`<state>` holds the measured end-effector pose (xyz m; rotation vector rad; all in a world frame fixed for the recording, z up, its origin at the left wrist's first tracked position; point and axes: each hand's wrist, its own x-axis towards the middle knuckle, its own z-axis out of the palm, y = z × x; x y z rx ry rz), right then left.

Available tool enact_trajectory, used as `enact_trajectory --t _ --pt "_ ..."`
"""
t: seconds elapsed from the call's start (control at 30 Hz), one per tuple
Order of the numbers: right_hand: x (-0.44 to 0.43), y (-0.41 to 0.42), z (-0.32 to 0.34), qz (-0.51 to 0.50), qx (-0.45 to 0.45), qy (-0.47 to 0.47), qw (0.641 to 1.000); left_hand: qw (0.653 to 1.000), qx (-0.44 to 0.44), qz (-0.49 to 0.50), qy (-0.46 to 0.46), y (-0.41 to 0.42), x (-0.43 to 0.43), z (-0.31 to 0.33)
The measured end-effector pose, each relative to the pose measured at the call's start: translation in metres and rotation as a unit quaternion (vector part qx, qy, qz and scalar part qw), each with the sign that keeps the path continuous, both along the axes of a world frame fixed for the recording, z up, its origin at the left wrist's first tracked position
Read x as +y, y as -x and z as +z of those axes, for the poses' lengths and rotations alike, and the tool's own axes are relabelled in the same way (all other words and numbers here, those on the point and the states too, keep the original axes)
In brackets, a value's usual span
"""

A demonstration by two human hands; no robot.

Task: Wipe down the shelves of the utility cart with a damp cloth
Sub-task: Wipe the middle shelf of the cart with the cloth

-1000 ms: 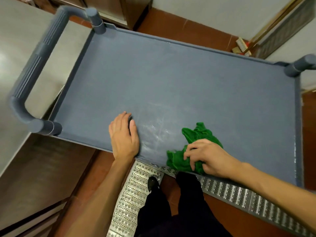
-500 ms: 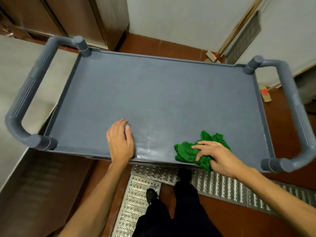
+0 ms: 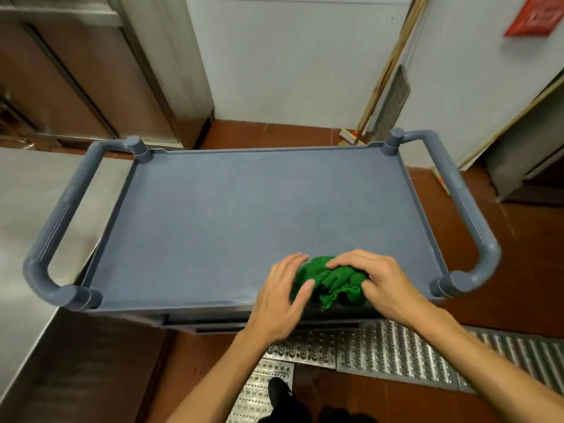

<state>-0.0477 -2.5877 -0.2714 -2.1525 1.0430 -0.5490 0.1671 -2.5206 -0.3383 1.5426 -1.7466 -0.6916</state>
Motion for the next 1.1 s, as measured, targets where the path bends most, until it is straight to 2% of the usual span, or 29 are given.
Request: enact_trajectory --t 0.17,0.33,0.5,0.73,0.9,1.1 --pt "0.013 0.008 0.048 -0.048 -0.090 0.027 0.994 0.999 0.033 -0.036 0.000 0.036 0.015 0.031" --pt "0.029 0.017 0.100 -0.102 -0.155 0.017 0.982 0.998 0.055 0.036 0.022 0.073 0.024 0.067" --pt "0.053 0.030 0.144 -0.089 -0.209 0.029 0.973 0.989 0.098 0.084 0.076 0.092 0.025 0.085" --pt "0.070 0.050 0.174 -0.071 -0.243 0.006 0.967 0.977 0.174 0.122 0.015 0.118 0.049 0.112" --pt "0.054 0.073 0.172 -0.170 -0.180 -0.109 0.963 0.963 0.253 0.077 -0.043 0.135 0.062 0.148" --pt "0.045 0.108 0.116 -0.285 -0.162 -0.332 0.884 0.914 0.377 0.023 -0.149 0.153 0.069 0.168"
